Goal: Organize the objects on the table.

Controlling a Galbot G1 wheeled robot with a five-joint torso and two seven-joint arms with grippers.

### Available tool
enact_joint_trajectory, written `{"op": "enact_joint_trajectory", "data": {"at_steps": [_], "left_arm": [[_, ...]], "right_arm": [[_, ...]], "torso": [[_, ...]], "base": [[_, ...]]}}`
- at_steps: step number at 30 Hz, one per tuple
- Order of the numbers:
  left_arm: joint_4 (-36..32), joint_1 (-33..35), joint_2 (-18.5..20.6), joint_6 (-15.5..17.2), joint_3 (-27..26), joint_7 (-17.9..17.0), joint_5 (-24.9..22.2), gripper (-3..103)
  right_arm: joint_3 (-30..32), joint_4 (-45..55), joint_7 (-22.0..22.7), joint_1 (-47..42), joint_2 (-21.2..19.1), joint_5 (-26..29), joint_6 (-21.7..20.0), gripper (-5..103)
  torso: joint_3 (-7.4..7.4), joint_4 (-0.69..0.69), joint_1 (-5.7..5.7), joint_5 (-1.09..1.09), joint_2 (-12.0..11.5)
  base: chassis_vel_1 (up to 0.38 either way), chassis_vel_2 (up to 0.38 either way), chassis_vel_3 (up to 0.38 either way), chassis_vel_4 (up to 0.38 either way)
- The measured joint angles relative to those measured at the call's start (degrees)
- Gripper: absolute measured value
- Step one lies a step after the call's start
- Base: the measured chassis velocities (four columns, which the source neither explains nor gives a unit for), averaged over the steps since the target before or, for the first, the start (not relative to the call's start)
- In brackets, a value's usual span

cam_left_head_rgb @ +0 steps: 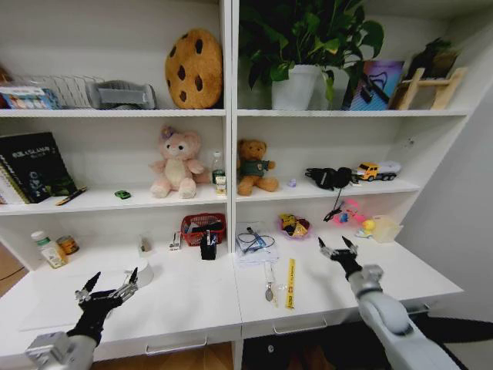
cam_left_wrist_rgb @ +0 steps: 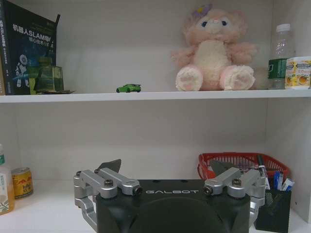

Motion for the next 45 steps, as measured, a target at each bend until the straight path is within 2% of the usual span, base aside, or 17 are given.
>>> {"op": "enact_joint_trajectory", "data": {"at_steps": [1, 2, 4, 6, 7, 9, 12, 19, 45], "left_arm": [[0.0, 0.0, 0.0, 0.0, 0.0, 0.0, 0.0, 100], [0.0, 0.0, 0.0, 0.0, 0.0, 0.0, 0.0, 100], [0.0, 0.0, 0.0, 0.0, 0.0, 0.0, 0.0, 100], [0.0, 0.0, 0.0, 0.0, 0.0, 0.0, 0.0, 100], [0.0, 0.0, 0.0, 0.0, 0.0, 0.0, 0.0, 100], [0.0, 0.0, 0.0, 0.0, 0.0, 0.0, 0.0, 100], [0.0, 0.0, 0.0, 0.0, 0.0, 0.0, 0.0, 100], [0.0, 0.0, 0.0, 0.0, 0.0, 0.0, 0.0, 100], [0.0, 0.0, 0.0, 0.0, 0.0, 0.0, 0.0, 100]], "right_arm": [[1.1, 3.5, -0.7, -4.6, 2.9, -1.1, 1.2, 100], [1.1, 3.5, -0.7, -4.6, 2.9, -1.1, 1.2, 100], [2.0, 7.4, -1.8, -10.2, 8.3, -3.7, 4.1, 100], [2.0, 8.9, -2.6, -13.3, 11.6, -6.1, 6.4, 100], [2.0, 8.9, -2.6, -13.3, 11.6, -6.1, 6.4, 100], [2.0, 9.9, -4.1, -17.1, 14.8, -9.4, 9.6, 100], [1.8, 11.0, -4.8, -20.1, 16.6, -12.1, 11.9, 100], [0.1, 11.8, -5.1, -22.6, 17.9, -15.5, 13.9, 100], [-0.7, 12.0, -5.1, -22.1, 18.1, -16.8, 14.0, 100]], "torso": [[0.01, 0.0, 0.0, 0.0, 0.0], [0.01, 0.0, 0.0, 0.0, 0.0], [0.01, -0.02, 0.0, 0.0, 0.0], [0.01, 0.01, 0.0, 0.0, 0.0], [0.01, 0.01, 0.0, 0.0, 0.0], [0.01, 0.0, 0.0, 0.0, 0.0], [0.02, 0.0, 0.01, 0.01, 0.0], [0.02, 0.01, 0.01, 0.01, 0.0], [0.02, 0.0, 0.02, 0.01, 0.0]], "base": [[0.0, 0.0, 0.0, 0.0], [0.0, 0.0, 0.0, 0.0], [0.0, 0.0, 0.0, 0.0], [0.0, 0.0, 0.0, 0.0], [0.0, 0.0, 0.0, 0.0], [0.0, 0.0, 0.0, 0.0], [0.0, 0.0, 0.0, 0.0], [0.0, 0.0, 0.0, 0.0], [0.0, 0.0, 0.0, 0.0]]}}
